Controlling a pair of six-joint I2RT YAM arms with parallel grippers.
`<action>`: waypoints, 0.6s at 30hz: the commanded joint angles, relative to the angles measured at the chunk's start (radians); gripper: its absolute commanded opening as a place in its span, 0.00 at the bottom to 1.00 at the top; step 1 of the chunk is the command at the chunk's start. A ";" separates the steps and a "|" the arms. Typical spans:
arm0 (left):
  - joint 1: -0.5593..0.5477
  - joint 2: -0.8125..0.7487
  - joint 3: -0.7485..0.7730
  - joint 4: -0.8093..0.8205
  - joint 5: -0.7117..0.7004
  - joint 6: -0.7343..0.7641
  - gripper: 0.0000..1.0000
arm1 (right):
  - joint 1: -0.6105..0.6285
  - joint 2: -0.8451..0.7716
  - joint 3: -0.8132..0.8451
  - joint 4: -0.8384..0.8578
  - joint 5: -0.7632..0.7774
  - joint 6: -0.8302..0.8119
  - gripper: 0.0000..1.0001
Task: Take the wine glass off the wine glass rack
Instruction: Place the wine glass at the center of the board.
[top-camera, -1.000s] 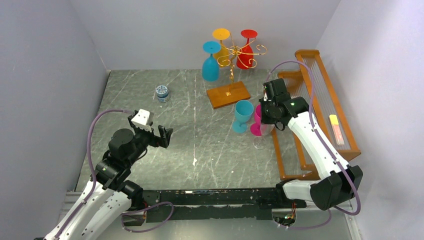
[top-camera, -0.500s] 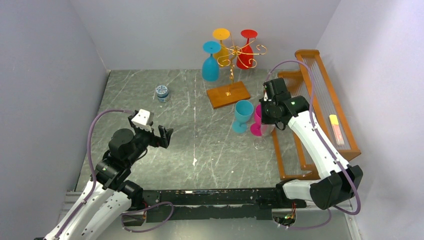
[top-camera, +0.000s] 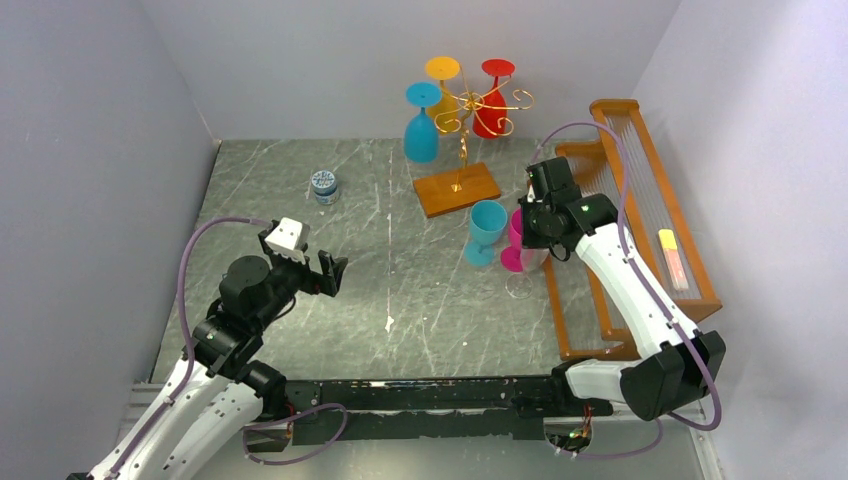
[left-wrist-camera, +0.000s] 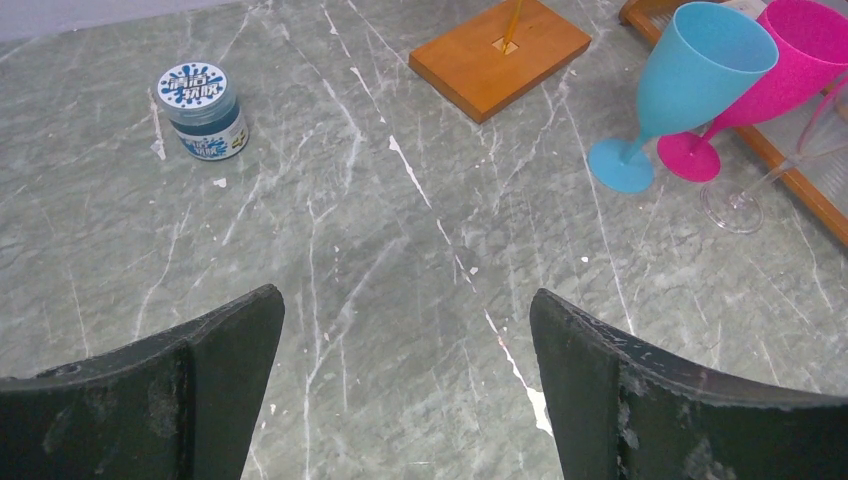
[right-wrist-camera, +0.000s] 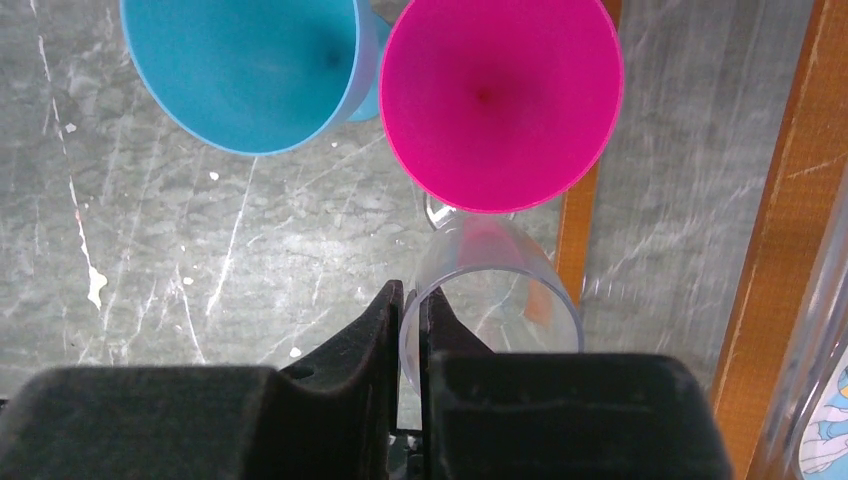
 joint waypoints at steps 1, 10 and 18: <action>0.006 -0.003 0.015 0.013 0.024 0.013 0.97 | -0.007 -0.014 -0.034 0.033 0.019 0.006 0.12; 0.006 -0.005 0.015 0.013 0.023 0.012 0.97 | -0.007 -0.007 -0.001 0.003 0.039 0.001 0.26; 0.006 -0.005 0.016 0.011 0.026 0.015 0.97 | -0.007 0.001 0.025 -0.016 0.005 -0.004 0.27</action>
